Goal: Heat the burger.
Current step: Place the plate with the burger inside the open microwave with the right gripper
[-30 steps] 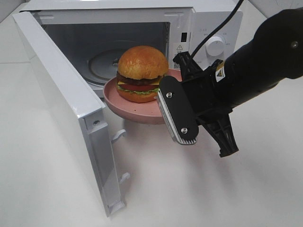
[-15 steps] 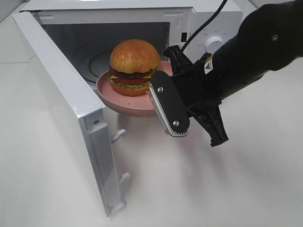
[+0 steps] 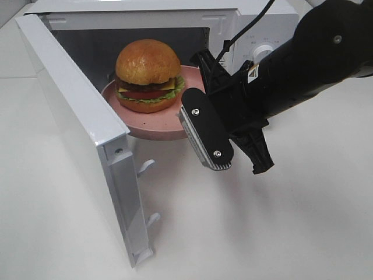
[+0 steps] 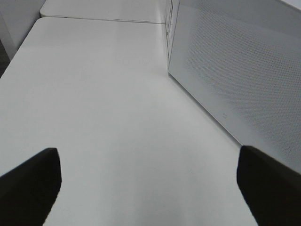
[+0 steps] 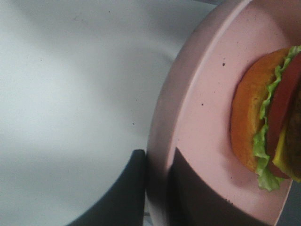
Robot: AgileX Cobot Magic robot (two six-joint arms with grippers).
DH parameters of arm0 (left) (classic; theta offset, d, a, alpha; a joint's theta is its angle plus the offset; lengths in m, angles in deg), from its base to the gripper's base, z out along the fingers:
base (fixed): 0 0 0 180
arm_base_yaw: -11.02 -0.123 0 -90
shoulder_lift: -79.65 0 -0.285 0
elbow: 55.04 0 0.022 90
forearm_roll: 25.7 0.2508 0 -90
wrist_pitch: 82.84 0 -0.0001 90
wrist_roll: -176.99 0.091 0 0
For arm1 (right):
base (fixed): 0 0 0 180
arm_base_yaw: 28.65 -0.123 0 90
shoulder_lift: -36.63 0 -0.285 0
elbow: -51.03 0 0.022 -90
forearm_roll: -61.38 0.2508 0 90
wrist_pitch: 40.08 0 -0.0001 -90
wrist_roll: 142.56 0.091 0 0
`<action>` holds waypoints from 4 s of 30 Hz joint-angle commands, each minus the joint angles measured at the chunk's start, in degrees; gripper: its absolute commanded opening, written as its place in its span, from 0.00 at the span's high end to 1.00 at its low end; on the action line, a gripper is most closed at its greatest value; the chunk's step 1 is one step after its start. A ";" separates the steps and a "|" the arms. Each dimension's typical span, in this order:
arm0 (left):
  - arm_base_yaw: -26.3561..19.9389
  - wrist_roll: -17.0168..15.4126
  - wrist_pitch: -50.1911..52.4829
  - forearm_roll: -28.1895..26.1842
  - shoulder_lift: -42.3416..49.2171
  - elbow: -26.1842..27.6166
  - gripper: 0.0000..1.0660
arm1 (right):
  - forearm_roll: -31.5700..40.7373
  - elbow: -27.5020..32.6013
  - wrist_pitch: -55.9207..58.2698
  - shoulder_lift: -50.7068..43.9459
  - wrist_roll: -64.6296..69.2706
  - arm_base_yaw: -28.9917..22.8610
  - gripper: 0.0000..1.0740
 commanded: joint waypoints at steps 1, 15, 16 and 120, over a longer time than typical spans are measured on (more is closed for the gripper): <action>-0.11 0.29 0.06 -0.17 0.34 0.00 0.13 | 2.86 -1.26 -3.90 -0.52 -3.09 0.11 0.94; -0.11 0.29 0.06 -0.17 0.34 0.00 0.13 | 10.03 -1.72 -4.53 1.89 -11.69 1.43 0.94; -0.11 0.29 0.06 -0.17 0.34 0.00 0.13 | 10.89 -1.72 -5.10 2.35 -12.66 1.43 0.94; -0.11 0.29 0.06 -0.17 0.34 0.00 0.13 | -9.34 -40.45 3.90 33.46 16.67 3.95 0.79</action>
